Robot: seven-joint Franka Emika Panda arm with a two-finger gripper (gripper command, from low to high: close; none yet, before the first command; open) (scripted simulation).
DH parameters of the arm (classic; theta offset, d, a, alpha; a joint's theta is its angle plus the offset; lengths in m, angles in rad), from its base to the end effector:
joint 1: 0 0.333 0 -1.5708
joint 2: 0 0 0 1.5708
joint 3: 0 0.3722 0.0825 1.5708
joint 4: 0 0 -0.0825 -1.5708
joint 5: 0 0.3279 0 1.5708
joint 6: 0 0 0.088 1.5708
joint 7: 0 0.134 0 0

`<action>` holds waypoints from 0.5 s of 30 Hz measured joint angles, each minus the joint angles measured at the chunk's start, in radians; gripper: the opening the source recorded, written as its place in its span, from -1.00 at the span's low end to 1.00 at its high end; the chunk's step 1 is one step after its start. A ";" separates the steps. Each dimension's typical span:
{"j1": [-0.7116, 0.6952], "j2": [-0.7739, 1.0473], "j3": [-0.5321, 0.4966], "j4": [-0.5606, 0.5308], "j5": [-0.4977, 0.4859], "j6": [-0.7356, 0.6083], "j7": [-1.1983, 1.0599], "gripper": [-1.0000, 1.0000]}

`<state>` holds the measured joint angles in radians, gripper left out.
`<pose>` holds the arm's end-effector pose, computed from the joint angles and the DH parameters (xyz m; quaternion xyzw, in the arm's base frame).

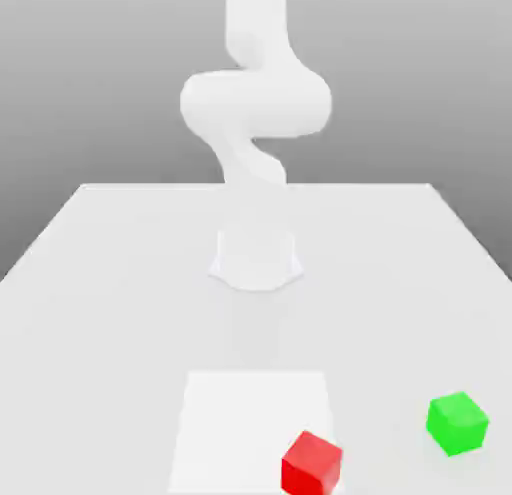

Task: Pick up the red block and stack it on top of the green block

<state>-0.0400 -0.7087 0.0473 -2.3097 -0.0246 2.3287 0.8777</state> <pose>0.3057 0.0092 0.7000 -0.8493 0.3895 -0.3330 0.1271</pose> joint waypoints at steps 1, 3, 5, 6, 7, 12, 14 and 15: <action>-0.016 0.039 0.020 -0.004 -0.011 0.012 0.034 0.00; -0.046 0.114 0.056 -0.012 -0.034 0.036 0.100 0.00; -0.076 0.188 0.092 -0.020 -0.055 0.059 0.163 0.00; -0.088 0.224 0.108 -0.024 -0.068 0.070 0.196 0.00; -0.100 0.261 0.123 -0.028 -0.080 0.082 0.228 0.00; -0.139 0.444 0.179 -0.046 -0.145 0.137 0.394 0.00; -0.148 0.517 0.193 -0.054 -0.168 0.159 0.459 0.00; -0.150 0.554 0.198 -0.058 -0.178 0.171 0.490 0.00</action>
<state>-0.1895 -0.1551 0.2448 -2.3674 -0.2031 2.4993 1.3673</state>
